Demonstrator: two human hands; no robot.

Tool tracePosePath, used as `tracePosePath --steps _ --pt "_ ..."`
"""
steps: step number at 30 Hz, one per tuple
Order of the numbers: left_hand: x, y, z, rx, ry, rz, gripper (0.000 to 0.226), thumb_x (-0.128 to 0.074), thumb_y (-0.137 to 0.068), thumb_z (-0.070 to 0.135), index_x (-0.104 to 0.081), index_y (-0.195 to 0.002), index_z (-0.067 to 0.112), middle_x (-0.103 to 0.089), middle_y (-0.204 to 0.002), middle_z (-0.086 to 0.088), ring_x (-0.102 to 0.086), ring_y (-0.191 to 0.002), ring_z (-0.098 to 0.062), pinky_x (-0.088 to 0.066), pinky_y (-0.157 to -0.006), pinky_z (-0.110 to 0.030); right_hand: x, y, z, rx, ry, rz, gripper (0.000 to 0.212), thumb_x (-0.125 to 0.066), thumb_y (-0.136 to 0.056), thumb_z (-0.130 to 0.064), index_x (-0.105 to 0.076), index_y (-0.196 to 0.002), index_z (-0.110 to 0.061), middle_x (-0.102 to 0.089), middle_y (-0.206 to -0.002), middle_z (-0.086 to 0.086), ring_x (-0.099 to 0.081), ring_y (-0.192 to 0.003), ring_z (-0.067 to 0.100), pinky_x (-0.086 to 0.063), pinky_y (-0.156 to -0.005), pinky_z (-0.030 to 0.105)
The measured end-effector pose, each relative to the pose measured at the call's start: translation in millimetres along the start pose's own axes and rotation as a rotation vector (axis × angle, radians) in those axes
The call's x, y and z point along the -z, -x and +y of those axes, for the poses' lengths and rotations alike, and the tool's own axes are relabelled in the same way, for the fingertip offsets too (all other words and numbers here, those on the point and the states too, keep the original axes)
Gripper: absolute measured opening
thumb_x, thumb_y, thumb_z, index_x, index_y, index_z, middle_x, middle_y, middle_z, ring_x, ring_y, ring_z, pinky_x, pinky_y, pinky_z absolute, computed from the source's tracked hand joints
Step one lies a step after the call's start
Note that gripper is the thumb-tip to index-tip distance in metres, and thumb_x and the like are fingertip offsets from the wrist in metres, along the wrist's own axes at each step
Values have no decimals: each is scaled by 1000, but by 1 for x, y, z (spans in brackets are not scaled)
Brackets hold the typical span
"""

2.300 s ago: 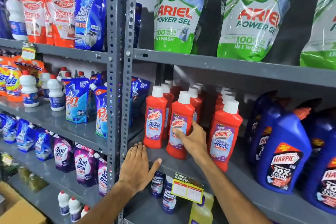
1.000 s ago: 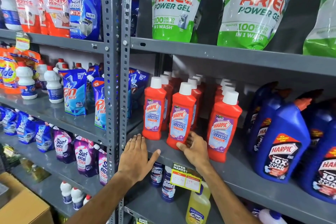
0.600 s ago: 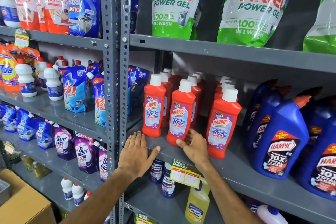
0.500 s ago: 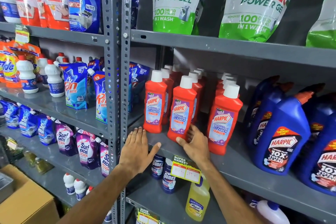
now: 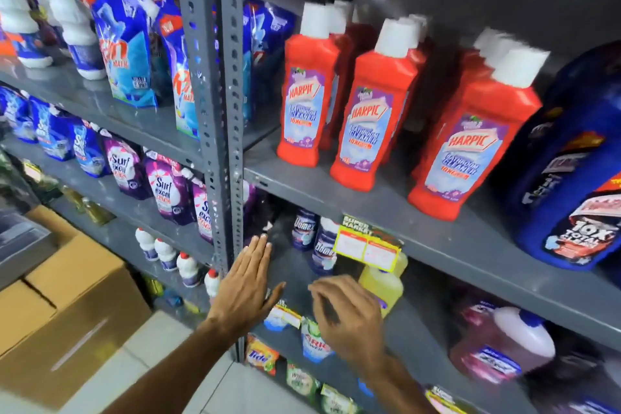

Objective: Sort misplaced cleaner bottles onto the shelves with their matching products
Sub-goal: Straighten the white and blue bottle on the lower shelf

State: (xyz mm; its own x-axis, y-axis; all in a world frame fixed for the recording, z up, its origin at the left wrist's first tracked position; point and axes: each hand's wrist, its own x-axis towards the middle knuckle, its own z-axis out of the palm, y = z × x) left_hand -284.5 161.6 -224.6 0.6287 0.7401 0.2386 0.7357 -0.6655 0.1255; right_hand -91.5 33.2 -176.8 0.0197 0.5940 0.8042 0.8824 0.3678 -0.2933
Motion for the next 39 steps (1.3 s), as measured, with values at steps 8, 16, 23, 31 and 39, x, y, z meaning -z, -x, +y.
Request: tracePosePath --steps 8,16,23,31,39 --pt "-98 -23 -16 105 44 -194 100 -8 -97 72 -4 -163 -4 2 -173 -22 3 -162 -34 -4 -133 -45 -89 79 64 -748 -99 -338 62 -69 -100 -21 -46 -157 -15 -54 -158 6 -52 -141 19 -28 -110 11" --pt "-162 -43 -30 188 19 -305 100 -26 -102 73 1 -164 -1 4 -175 -20 2 -163 -29 -2 -130 -41 -162 74 137 -1008 -176 -140 82 -79 -92 -13 -34 -158 6 -44 -162 25 -44 -151 37 -31 -125 41" --pt "-180 -44 -36 210 -3 -275 113 -19 -95 86 0 -164 -1 3 -174 -21 -2 -163 -30 -3 -130 -40 -177 74 178 -970 -176 -176 58 -83 -88 -12 -55 -136 5 -70 -129 24 -68 -119 37 -44 -89 28" --pt "-183 -43 -38 183 -26 -264 113 -7 -94 87 4 -163 -2 5 -174 -23 3 -162 -31 5 -129 -39 -196 76 154 -916 -341 -150 46 -89 -78 -17 -63 -115 -20 -79 -106 -5 -74 -94 -2 -54 -87 17" --pt "-183 -41 -38 171 -51 -271 111 -3 -93 85 9 -163 0 9 -173 -22 8 -162 -30 11 -126 -39 -236 65 135 -905 -431 -145 56 -91 -78 -21 -60 -124 -29 -79 -118 -4 -76 -103 7 -61 -96 35"
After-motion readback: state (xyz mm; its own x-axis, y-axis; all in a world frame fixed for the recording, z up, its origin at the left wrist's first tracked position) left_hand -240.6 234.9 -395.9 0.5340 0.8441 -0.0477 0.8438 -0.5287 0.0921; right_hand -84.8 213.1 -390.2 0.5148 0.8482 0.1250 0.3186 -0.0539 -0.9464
